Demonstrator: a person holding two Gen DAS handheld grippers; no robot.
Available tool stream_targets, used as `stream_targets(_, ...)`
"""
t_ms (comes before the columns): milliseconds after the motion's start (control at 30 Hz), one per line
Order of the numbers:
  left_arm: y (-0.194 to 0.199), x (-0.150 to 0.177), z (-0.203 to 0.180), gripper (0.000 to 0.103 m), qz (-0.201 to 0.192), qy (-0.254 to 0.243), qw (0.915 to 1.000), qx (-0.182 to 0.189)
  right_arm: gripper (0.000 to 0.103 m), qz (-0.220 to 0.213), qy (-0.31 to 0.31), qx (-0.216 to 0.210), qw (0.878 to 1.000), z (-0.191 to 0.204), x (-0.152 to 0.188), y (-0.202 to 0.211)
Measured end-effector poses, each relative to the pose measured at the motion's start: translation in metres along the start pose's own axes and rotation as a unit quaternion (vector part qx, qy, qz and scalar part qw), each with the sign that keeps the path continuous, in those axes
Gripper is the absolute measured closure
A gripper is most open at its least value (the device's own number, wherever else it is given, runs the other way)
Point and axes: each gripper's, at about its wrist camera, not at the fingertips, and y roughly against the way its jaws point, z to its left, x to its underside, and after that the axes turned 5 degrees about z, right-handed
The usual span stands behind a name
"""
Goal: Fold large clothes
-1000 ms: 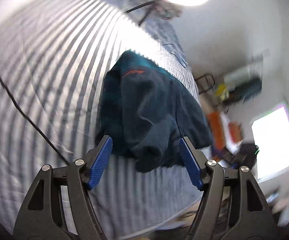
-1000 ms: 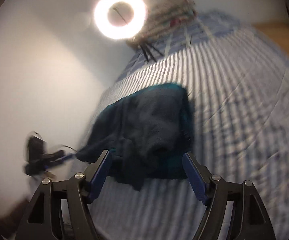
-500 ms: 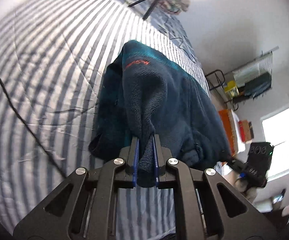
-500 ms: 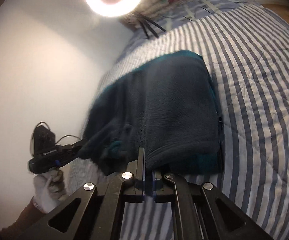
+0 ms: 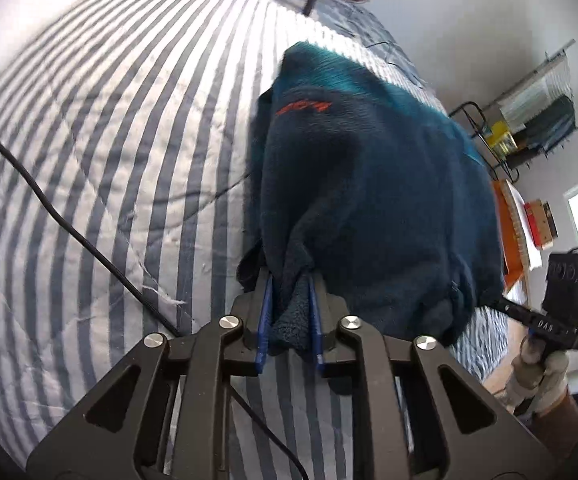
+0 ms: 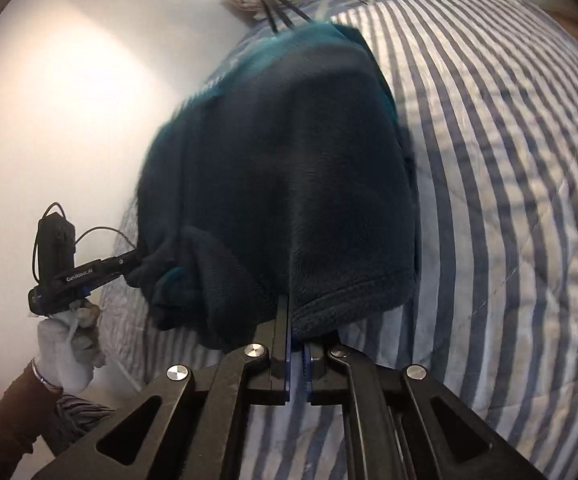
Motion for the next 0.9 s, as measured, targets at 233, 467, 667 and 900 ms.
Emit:
stream_targets(233, 0.051, -0.023, 0.006, 0.061, -0.045, -0.003, 0.9987, 0.025, 0.075, -0.044, 0.081, 0.046, 0.995, 0.032, -0.002, 0.076)
stream_targets(467, 0.051, -0.081, 0.045, 0.040, -0.058, 0.092, 0.9867, 0.120, 0.069, -0.096, 0.195, 0.070, 0.974, 0.102, -0.038, 0.055)
stream_targets(667, 0.026, -0.128, 0.072, 0.040, -0.046, 0.157, 0.9706, 0.177, 0.070, -0.070, 0.274, 0.044, 0.958, 0.153, -0.068, -0.029)
stream_targets(900, -0.016, -0.155, 0.075, 0.040, -0.006, 0.146, 0.9690, 0.199, 0.077, 0.039, 0.347, 0.110, 0.930, 0.142, -0.060, -0.127)
